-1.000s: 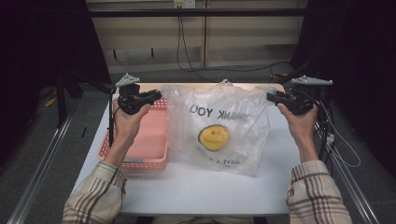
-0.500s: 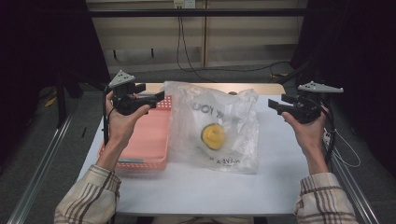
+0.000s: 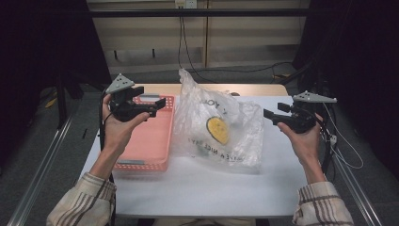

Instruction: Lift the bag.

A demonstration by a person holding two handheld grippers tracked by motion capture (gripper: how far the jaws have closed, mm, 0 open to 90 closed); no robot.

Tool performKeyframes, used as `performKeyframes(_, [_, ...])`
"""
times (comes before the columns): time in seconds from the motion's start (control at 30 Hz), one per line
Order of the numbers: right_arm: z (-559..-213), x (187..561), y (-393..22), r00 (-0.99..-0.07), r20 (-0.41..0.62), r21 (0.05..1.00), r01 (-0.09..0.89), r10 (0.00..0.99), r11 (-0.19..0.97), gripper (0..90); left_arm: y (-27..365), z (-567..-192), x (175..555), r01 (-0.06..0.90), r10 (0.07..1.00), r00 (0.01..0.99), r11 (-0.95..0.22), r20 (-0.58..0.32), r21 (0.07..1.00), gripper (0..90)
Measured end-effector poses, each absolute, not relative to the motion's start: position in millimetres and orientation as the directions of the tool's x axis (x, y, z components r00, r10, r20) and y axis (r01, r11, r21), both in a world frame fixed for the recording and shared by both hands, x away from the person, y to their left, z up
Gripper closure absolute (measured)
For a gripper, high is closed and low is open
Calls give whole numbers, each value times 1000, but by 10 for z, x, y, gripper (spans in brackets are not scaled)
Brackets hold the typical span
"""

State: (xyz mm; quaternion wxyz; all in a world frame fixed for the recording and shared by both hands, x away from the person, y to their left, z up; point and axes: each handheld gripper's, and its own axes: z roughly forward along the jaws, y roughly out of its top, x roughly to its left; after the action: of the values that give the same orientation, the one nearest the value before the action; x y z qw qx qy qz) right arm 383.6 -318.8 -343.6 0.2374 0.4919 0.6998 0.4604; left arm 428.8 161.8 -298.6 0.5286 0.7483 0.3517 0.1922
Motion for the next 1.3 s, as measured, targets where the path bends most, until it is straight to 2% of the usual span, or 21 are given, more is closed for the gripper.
performKeyframes(0.17, [-3507,3726,-3146,-414,144,875,478,899,80,285,1644,-3079,4164,331,718,691,-212,-84,919,62])
performKeyframes(0.27, [-3561,3675,-3138,-422,191,866,498,886,51,276,1670,-3133,4093,346,718,690,-216,-92,913,61])
performKeyframes(0.7, [-3636,3386,-2952,-435,138,852,510,890,118,200,1724,-3321,3762,338,690,722,-295,-46,894,45])
performKeyframes(1.2, [-3782,3044,-2865,-432,101,837,524,896,159,180,1792,-3543,3402,345,675,737,-323,-41,882,55])
performKeyframes(1.3, [-3825,3006,-2894,-429,130,831,539,894,138,179,1814,-3596,3323,339,676,736,-327,-32,882,55])
